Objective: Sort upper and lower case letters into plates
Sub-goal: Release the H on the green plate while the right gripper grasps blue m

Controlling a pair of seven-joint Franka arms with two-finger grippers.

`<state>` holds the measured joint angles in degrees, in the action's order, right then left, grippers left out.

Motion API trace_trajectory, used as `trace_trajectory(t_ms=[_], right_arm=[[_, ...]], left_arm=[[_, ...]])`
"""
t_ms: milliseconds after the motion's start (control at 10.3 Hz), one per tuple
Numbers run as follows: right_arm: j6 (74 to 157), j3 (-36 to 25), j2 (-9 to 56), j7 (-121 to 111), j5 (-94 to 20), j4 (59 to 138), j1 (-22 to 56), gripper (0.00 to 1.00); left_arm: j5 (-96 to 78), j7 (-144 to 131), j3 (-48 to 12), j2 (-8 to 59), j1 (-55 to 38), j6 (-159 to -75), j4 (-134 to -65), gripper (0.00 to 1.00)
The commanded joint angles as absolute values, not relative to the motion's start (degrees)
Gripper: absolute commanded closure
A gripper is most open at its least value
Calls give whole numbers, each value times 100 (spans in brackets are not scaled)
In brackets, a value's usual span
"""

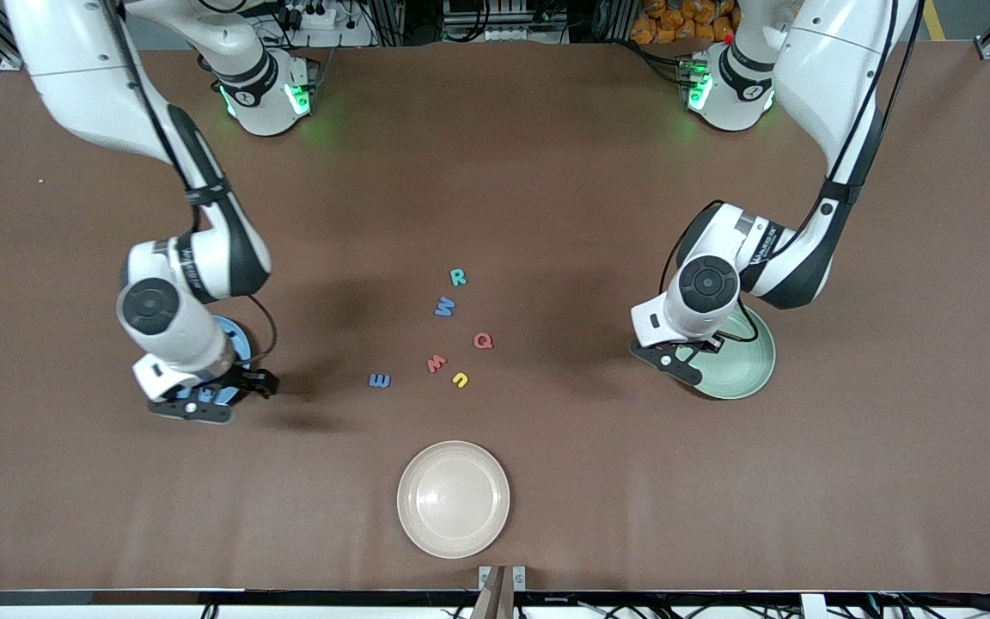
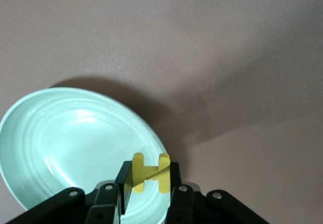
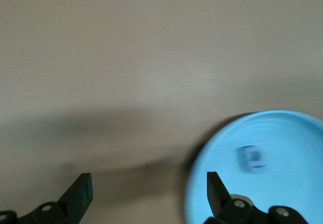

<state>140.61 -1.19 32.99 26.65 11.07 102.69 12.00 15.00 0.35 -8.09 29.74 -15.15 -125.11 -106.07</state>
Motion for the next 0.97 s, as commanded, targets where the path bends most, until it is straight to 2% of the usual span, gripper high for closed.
trace_trajectory(t_ms=[0, 388, 582, 873], right_arm=[[13887, -123, 3953, 3180, 706, 9494, 1843, 0], [13755, -123, 4209, 3654, 194, 9334, 2468, 0], [13755, -123, 4473, 3954, 193, 9080, 2531, 0], [13807, -123, 4526, 4078, 193, 9035, 2628, 0]], left_arm=[[1661, 158, -817, 2611, -1441, -12472, -11082, 100], [1670, 167, -817, 2567, -1424, -12480, -11144, 100], [1670, 316, -817, 2549, -1406, -12507, -11162, 100], [1862, 395, -817, 2575, -1319, -12865, -11232, 100]])
